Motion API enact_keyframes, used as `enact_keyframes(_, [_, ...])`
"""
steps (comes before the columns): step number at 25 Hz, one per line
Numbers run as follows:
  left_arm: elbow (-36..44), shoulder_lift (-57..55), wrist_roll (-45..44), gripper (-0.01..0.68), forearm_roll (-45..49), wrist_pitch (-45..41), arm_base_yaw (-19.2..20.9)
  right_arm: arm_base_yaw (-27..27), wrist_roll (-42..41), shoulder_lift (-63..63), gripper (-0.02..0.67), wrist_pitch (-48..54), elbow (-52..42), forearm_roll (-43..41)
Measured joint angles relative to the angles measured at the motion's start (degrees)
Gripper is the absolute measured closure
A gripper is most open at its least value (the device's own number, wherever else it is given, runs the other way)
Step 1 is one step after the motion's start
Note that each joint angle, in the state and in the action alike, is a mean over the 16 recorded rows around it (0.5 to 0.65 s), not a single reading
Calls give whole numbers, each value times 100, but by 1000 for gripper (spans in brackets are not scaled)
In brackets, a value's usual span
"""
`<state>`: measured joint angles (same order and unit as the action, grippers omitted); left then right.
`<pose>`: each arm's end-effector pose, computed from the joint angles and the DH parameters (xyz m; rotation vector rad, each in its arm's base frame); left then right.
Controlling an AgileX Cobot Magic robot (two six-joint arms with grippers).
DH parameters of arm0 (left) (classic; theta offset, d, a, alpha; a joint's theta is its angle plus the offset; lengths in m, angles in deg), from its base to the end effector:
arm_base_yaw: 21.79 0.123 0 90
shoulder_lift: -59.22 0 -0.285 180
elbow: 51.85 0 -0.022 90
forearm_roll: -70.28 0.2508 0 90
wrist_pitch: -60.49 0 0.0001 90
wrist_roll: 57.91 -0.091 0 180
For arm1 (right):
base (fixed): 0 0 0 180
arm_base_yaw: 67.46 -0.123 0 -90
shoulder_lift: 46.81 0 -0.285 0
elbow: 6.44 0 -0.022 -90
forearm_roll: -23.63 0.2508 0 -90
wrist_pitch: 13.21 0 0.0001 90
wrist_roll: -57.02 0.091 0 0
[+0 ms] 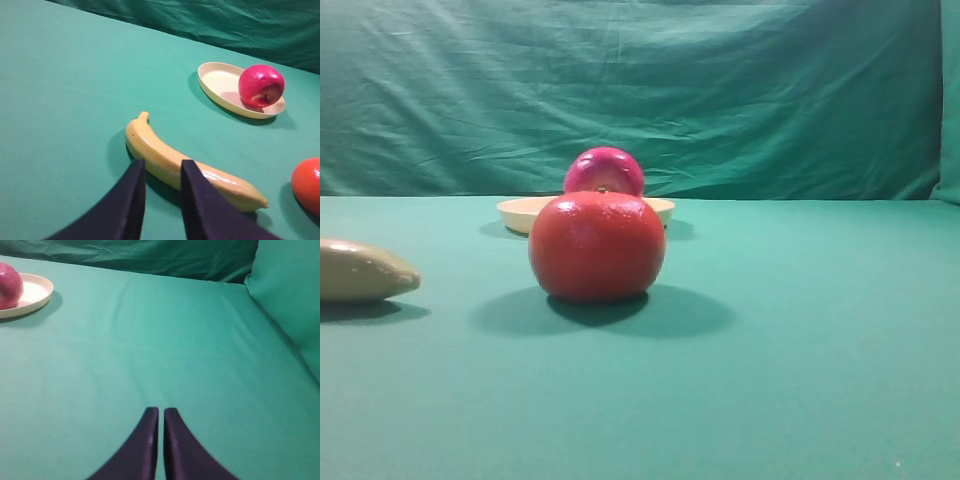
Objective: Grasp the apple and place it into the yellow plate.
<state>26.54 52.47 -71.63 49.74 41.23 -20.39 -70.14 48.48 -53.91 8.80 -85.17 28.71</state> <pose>0.0532 -0.0093 0.1788 -0.0298 1.8032 -0.1588 0.0521 0.0055 0.1706 -0.1295 1.8762 0.0175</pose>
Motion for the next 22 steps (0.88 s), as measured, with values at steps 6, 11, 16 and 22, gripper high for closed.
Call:
enact_keyframes(6, [0, 0, 0, 516, 0, 0, 0, 0, 0, 0, 649, 30, 3, -3])
enact_keyframes(11, [0, 0, 0, 516, 0, 0, 0, 0, 3, 0, 649, 33, 3, -3])
enact_keyframes(16, [0, 0, 0, 516, 0, 0, 0, 0, 3, 0, 649, 38, 3, -3])
enact_keyframes(22, [0, 0, 0, 516, 0, 0, 0, 0, 3, 0, 649, 45, 3, -3])
